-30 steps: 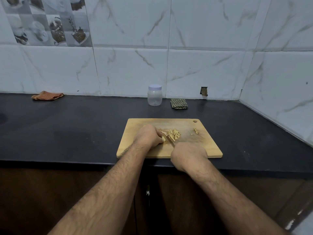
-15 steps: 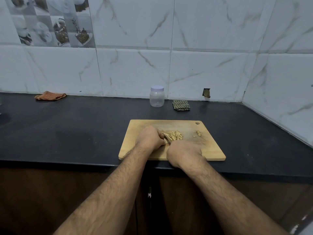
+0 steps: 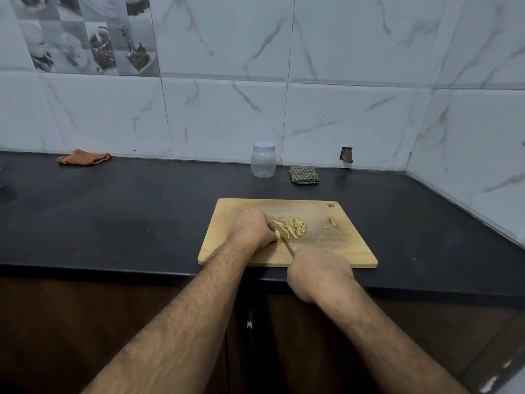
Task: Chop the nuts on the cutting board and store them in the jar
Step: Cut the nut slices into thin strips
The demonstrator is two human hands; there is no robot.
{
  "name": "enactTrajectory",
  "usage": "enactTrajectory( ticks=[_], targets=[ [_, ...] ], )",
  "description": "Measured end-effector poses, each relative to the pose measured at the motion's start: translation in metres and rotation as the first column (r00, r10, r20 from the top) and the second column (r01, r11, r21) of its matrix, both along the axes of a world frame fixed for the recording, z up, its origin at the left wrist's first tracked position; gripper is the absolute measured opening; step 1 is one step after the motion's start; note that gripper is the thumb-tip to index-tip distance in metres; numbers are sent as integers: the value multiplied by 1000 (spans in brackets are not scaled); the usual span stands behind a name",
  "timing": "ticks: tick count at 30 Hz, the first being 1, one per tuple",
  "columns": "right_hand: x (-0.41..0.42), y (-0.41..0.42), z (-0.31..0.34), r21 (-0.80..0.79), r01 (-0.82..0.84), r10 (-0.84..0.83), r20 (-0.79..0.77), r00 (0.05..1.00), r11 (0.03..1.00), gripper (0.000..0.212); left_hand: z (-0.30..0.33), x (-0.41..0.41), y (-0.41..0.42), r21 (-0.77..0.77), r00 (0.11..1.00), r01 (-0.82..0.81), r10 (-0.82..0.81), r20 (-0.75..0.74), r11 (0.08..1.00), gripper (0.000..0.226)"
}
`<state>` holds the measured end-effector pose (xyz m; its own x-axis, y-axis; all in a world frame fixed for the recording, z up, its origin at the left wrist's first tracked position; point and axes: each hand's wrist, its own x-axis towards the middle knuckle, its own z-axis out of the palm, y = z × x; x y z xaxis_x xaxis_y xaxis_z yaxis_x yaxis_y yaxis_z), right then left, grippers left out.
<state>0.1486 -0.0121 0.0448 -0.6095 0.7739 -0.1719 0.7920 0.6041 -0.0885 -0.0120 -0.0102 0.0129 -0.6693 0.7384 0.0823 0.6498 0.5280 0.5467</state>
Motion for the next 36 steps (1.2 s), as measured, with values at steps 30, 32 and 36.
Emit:
enactTrajectory(
  ticks=[30,32,36],
  targets=[
    [-26,8,5,64,-29,29,7,1000,998,29,-1,6,-4,70,994,-58,51,98,996,13],
    [-26,8,6,58,-30,30,4,1000,998,29,-1,5,-3,66,994,-60,54,95,996,16],
    [-25,9,6,56,-39,38,7,999,998,31,-1,4,-2,61,994,-58,52,99,996,16]
  ],
)
